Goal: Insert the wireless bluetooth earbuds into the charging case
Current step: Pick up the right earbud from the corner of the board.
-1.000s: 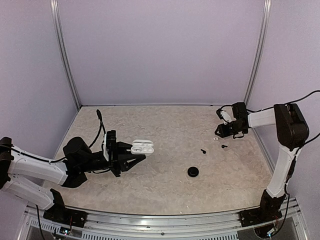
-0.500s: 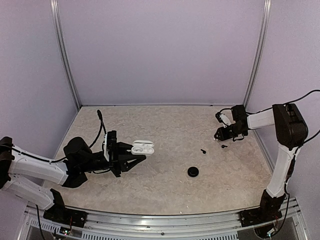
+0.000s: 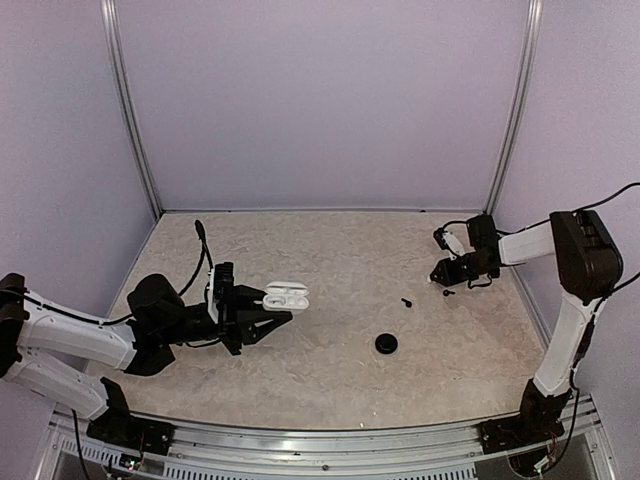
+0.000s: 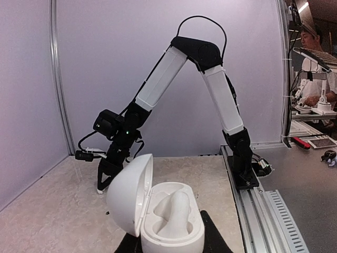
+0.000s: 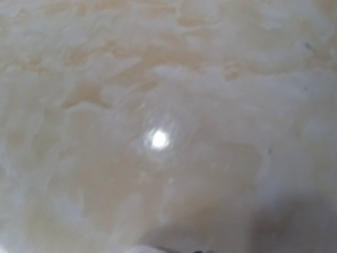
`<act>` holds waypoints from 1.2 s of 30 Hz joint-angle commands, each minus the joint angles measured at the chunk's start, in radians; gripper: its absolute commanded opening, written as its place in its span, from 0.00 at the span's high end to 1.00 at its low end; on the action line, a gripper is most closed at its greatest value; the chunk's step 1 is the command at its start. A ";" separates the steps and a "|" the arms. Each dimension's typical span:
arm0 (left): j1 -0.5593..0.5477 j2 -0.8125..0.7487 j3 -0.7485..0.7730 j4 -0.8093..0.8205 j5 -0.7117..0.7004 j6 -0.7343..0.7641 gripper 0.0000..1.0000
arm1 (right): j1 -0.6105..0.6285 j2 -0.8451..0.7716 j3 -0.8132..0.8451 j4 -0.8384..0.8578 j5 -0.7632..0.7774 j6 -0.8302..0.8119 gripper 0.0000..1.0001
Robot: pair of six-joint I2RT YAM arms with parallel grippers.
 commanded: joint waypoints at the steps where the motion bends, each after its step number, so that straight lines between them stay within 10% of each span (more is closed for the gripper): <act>1: -0.006 -0.002 0.019 0.032 0.009 -0.002 0.98 | -0.003 -0.030 -0.050 -0.064 -0.027 0.004 0.80; 18: -0.010 -0.008 0.017 0.027 -0.001 -0.002 0.98 | 0.082 -0.126 -0.051 -0.069 -0.066 0.011 0.96; 36: 0.020 -0.055 -0.026 0.056 -0.055 -0.076 0.99 | 0.648 -0.029 0.057 0.026 -0.027 0.368 0.94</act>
